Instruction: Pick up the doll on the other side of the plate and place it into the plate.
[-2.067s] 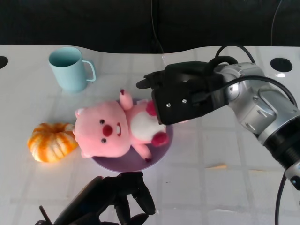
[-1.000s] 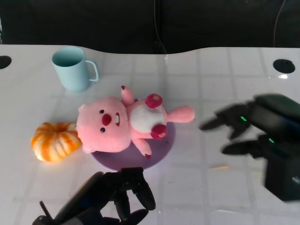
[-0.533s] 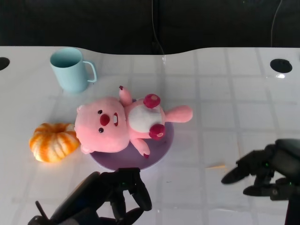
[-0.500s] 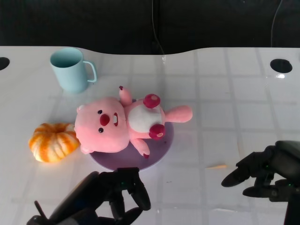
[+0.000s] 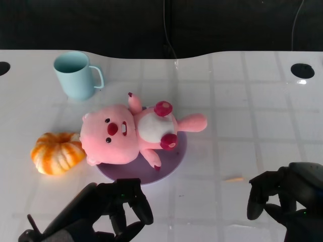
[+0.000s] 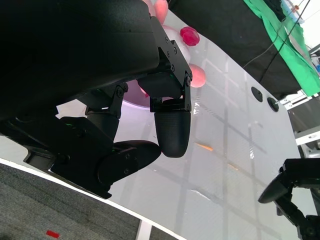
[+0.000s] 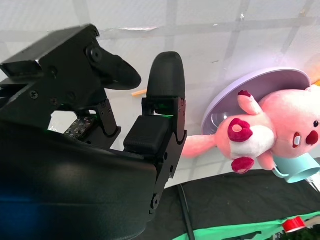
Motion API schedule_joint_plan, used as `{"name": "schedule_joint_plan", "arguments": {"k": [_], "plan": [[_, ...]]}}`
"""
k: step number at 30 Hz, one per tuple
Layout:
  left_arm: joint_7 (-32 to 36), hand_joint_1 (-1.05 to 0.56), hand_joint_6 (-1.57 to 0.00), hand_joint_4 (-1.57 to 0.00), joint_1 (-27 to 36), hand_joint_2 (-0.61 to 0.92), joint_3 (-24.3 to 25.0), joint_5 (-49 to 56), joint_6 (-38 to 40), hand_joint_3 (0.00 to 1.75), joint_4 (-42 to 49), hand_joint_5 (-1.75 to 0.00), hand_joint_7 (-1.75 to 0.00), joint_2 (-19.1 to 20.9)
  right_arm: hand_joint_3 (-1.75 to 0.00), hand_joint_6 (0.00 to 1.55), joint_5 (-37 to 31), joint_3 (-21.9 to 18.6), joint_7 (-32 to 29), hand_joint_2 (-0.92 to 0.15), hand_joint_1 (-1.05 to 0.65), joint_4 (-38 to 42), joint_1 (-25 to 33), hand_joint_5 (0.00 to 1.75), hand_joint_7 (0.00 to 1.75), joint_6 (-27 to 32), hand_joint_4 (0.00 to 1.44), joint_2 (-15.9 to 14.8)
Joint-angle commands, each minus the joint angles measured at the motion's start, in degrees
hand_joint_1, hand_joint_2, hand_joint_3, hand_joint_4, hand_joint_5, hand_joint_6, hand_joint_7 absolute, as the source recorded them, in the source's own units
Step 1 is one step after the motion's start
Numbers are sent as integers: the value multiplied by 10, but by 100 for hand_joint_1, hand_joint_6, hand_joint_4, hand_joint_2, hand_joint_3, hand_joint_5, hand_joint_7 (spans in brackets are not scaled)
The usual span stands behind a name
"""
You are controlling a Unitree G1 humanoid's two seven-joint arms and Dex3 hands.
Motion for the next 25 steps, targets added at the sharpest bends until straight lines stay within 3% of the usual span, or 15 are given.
{"name": "schedule_joint_plan", "arguments": {"k": [1, 6, 25], "plan": [[-7, -18, -65, -64, 0, 64, 8, -10, -2, 87, 9, -175, -138, 10, -128, 94, -1, 3, -12, -36, -4, 16, -7, 162, 118, -17, 92, -2], [-10, -16, -65, -68, -1, 67, 11, -23, -5, 87, 16, -175, -138, 8, -128, 94, -1, 5, -18, -34, -4, 25, -9, 165, 122, -22, 92, 1], [-8, -20, -64, -65, -3, 69, 10, -17, -24, 77, 31, -175, -138, 12, -120, 88, -2, 9, -10, -39, -5, 27, -16, 167, 128, -13, 89, 0]]}}
